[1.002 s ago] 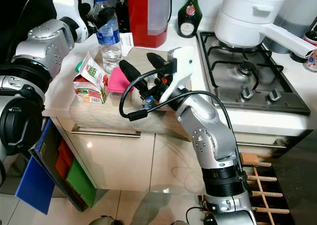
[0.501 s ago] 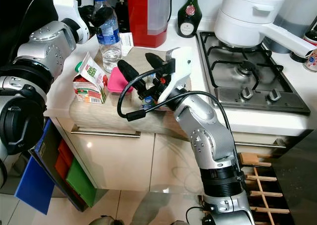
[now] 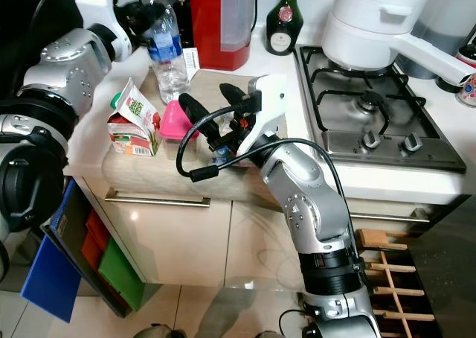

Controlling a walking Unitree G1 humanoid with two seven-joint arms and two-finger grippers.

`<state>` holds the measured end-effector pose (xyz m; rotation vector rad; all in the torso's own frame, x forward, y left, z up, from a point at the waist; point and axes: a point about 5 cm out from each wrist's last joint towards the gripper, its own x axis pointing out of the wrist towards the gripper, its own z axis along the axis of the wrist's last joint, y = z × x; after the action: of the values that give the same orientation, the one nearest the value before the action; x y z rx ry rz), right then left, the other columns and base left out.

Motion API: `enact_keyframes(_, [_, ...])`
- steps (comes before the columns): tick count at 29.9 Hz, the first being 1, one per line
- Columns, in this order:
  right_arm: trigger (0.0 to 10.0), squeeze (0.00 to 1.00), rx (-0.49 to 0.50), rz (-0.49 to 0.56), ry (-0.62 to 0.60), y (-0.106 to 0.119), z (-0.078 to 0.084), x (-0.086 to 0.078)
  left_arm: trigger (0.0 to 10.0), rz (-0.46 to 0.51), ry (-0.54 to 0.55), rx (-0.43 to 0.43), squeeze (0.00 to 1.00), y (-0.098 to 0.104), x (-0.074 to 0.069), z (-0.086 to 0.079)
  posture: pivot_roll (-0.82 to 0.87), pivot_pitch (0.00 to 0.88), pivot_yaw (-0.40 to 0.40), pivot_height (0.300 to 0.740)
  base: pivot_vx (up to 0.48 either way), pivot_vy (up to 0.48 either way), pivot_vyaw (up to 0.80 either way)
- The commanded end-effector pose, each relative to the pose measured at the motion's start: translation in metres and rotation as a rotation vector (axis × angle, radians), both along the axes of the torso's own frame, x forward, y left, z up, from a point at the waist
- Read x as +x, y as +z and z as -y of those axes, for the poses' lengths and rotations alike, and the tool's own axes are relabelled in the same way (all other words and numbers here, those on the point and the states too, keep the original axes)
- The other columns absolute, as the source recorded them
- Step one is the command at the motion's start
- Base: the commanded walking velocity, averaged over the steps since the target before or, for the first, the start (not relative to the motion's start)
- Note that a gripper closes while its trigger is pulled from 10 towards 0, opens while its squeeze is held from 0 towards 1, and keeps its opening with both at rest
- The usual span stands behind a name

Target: Restocking fridge

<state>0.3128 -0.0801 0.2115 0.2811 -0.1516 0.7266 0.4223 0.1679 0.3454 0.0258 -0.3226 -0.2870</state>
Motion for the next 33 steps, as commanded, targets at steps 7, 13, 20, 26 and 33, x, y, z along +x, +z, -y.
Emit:
enact_keyframes(7, [10.0,0.0,-0.027,0.083,-0.543,0.006,0.052,0.028,10.0,0.537,0.094,0.028,0.0,0.093,-0.04,-0.009,-0.07,0.0,0.003,0.74,0.0,0.0,0.0])
enact_keyframes(13, [10.0,0.0,-0.073,0.153,-0.639,0.01,0.063,0.027,10.0,0.658,0.178,0.085,0.0,0.079,-0.055,-0.011,-0.06,0.0,-0.005,0.74,0.0,0.0,0.0])
enact_keyframes(20, [10.0,0.0,-0.114,0.215,-0.728,0.008,0.065,0.027,10.0,0.578,0.225,0.027,0.0,0.044,-0.051,-0.018,-0.06,0.0,-0.023,0.74,-0.137,0.0,0.0])
enact_keyframes(26, [10.0,0.0,-0.141,0.262,-0.734,0.009,0.06,0.027,10.0,0.599,0.216,0.041,0.0,0.044,-0.057,-0.011,-0.06,0.0,-0.023,0.74,-0.337,0.0,0.0])
enact_keyframes(33, [10.0,0.0,-0.145,0.306,-0.691,0.007,0.052,0.021,10.0,0.596,0.22,0.067,0.0,0.042,-0.058,-0.008,-0.07,0.0,-0.022,0.74,-0.34,0.0,0.0])
